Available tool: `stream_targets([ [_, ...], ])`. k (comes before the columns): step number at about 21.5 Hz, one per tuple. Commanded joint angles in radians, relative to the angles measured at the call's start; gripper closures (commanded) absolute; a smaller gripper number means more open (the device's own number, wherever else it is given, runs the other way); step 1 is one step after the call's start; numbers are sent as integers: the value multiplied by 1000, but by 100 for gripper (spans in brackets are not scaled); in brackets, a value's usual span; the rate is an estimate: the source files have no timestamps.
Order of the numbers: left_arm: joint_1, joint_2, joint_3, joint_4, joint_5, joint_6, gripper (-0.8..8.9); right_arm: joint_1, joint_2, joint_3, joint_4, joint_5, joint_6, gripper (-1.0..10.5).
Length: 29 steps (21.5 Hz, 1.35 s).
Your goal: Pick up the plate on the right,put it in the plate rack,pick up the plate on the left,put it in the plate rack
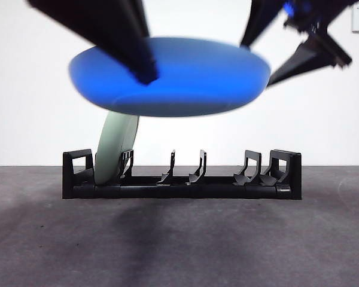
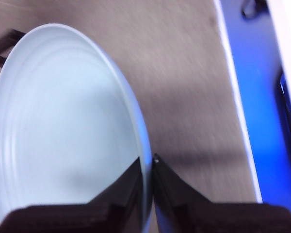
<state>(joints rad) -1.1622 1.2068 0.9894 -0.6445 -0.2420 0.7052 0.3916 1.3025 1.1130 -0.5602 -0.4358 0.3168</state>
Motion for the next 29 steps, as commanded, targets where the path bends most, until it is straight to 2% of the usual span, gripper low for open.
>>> stream_targets([
  [1, 18, 3, 1, 121, 87, -121, 822, -14, -81, 19, 70, -3, -6, 380],
  [5, 148, 16, 1, 432, 186, -400, 822, -40, -251, 21, 144, 3, 8, 383],
  [7, 242, 34, 1, 578, 280, -536, 822, -51, -331, 21, 142, 48, 7, 383],
  [12, 387, 89, 1, 805, 489, -751, 822, -53, -444, 21, 142, 107, 6, 384],
  [15, 453, 142, 1, 930, 543, -871, 822, -52, -485, 21, 141, 106, 6, 384],
  [20, 520, 256, 3, 1136, 563, -1037, 822, -52, -509, 22, 127, 106, 6, 384],
  [23, 543, 329, 34, 1174, 561, -1116, 822, -52, -505, 21, 103, 106, 4, 384],
  [29, 549, 421, 133, 1181, 511, -1128, 822, -52, -489, 21, 84, 105, 3, 385],
])
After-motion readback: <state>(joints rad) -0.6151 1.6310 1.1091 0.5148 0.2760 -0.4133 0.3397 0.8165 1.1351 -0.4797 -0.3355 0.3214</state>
